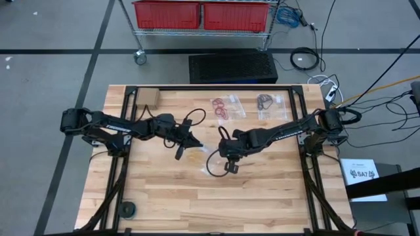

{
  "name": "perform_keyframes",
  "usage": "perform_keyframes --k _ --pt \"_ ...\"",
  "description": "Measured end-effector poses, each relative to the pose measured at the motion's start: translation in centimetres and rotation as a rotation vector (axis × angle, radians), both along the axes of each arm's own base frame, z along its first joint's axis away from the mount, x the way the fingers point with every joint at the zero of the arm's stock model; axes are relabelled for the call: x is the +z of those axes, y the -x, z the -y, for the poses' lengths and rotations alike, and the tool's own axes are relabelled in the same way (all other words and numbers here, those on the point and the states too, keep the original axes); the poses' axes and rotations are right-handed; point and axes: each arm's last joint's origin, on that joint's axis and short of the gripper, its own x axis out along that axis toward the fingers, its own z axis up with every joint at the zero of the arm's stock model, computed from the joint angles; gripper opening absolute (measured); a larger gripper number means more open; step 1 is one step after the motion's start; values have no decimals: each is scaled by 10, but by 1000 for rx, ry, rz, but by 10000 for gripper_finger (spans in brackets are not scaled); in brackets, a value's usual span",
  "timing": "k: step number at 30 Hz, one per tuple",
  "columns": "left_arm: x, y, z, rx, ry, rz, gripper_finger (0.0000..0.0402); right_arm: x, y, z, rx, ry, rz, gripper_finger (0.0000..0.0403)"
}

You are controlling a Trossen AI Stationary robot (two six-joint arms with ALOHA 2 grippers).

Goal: Sort rubber bands
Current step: Close the top left transparent zip lock bag

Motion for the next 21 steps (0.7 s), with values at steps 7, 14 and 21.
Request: perform_keyframes --k 7,14,21 --pt "0 0 0 0 0 4 1 -2 4 -2 -14 -3 -38 7" --pt "0 0 0 0 0 2 1 -2 4 -3 -17 -4 -42 8" --pt "-1 0 0 0 2 -15 1 -1 8 -2 -29 0 -67 8"
